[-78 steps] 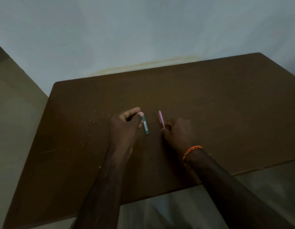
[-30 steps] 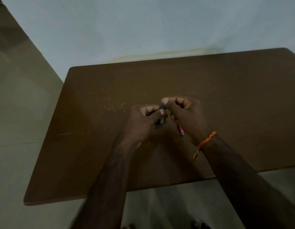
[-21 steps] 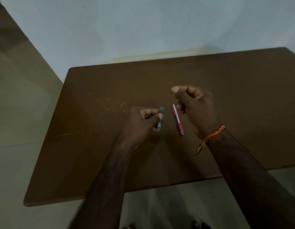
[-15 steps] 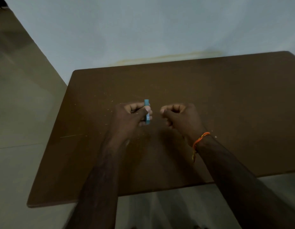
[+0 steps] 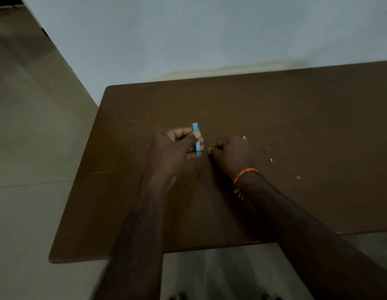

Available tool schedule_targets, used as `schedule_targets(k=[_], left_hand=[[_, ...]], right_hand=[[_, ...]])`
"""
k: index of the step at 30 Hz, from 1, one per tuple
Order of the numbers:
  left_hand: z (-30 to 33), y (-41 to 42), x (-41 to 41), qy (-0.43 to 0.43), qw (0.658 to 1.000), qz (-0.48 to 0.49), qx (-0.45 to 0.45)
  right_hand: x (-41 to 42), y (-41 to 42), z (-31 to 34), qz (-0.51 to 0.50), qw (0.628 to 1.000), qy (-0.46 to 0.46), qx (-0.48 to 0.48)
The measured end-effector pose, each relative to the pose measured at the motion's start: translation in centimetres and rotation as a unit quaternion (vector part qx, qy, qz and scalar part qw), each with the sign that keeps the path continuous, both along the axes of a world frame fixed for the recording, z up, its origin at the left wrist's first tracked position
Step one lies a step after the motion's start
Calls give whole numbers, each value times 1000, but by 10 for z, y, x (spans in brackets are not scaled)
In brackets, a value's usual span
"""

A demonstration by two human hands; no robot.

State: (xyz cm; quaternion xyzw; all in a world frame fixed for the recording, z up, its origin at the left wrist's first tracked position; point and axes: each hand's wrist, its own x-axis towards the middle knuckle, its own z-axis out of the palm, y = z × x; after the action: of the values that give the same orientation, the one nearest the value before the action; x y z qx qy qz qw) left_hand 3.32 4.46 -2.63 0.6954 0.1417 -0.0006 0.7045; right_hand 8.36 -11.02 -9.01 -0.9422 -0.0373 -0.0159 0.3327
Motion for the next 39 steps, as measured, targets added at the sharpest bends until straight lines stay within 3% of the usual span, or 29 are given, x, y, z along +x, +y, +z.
schedule_targets(k=[7,10,15,17,22,26,34,39], left_hand=[[4,-3,-2,-2,1000,-3,8],[9,-8,-3,-9,999,-24,26],[21,-28,-7,-57,987,-117,97],[24,-35,-9,-84,976,-145,136],[38,-38,-12,-110,950,-187,224],[44,-44,-12,-93,948,-172,252],[42,-55,-9,-62,902,-198,379],[43,-65,-8,-39,885,-208,414]], right_hand=[[-9,-9,28,-39,991,94,89],[-18,-27,52,-85,982,85,147],[-50,-47,95,-48,905,111,409],[-60,-52,104,-23,876,133,463],[-67,-68,109,-20,837,173,519],[-66,-77,96,-21,787,225,574],[-63,-82,61,-48,696,338,631],[-63,-86,49,-52,665,367,648]])
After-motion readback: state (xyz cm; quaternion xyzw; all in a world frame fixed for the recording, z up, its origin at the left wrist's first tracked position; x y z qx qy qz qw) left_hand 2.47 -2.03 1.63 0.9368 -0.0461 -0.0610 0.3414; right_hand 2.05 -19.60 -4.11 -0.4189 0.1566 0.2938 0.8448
